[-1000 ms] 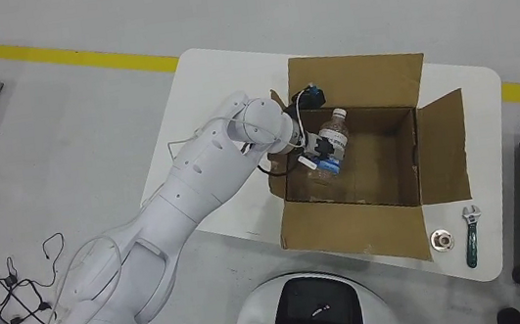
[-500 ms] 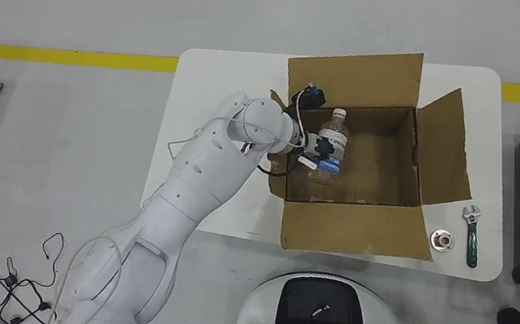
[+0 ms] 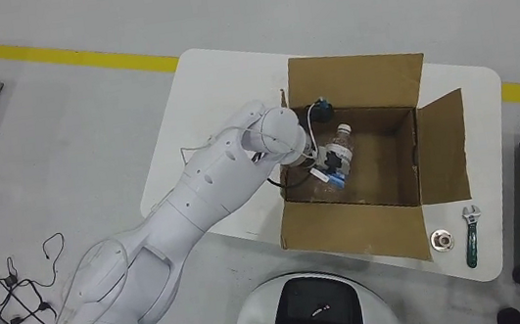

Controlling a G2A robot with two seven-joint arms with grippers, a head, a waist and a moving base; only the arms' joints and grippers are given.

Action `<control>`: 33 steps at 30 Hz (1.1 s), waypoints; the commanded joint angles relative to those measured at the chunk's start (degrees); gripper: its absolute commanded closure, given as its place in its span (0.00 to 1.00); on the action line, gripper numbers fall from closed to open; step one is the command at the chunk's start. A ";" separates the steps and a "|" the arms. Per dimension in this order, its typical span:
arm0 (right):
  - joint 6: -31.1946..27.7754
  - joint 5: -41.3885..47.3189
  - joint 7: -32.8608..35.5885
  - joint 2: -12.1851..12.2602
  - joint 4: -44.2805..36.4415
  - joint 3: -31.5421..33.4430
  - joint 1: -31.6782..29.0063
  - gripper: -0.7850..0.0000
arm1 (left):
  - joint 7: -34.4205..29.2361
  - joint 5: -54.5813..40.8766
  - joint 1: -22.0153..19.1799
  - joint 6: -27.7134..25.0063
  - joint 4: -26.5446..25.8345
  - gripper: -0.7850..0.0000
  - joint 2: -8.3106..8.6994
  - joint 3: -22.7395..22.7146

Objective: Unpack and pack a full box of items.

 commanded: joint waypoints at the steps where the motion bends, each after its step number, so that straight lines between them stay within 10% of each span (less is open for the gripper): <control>1: 0.00 0.00 0.00 0.00 0.00 0.00 0.00 1.00 | -1.18 0.10 0.15 2.86 0.34 1.00 -0.28 0.67; 19: 0.00 0.00 0.00 0.00 0.00 0.00 0.00 1.00 | -0.73 4.28 -1.56 11.02 2.29 1.00 -1.75 2.02; 20: 0.00 0.00 0.00 0.00 0.00 0.00 0.00 1.00 | -0.81 4.30 -1.54 11.11 2.39 0.80 -1.80 2.00; 21: 0.00 0.00 0.00 0.00 0.00 0.00 0.00 1.00 | -0.77 4.49 -1.58 11.13 2.42 0.15 -1.84 2.01; 22: 0.00 0.00 0.00 0.00 0.00 0.00 0.00 1.00 | -0.74 4.66 -1.62 11.22 2.37 0.00 -1.89 2.02; 33: 0.00 0.00 0.00 0.00 0.00 0.00 0.00 1.00 | -0.16 8.20 -1.23 12.93 -2.38 0.00 -1.70 1.36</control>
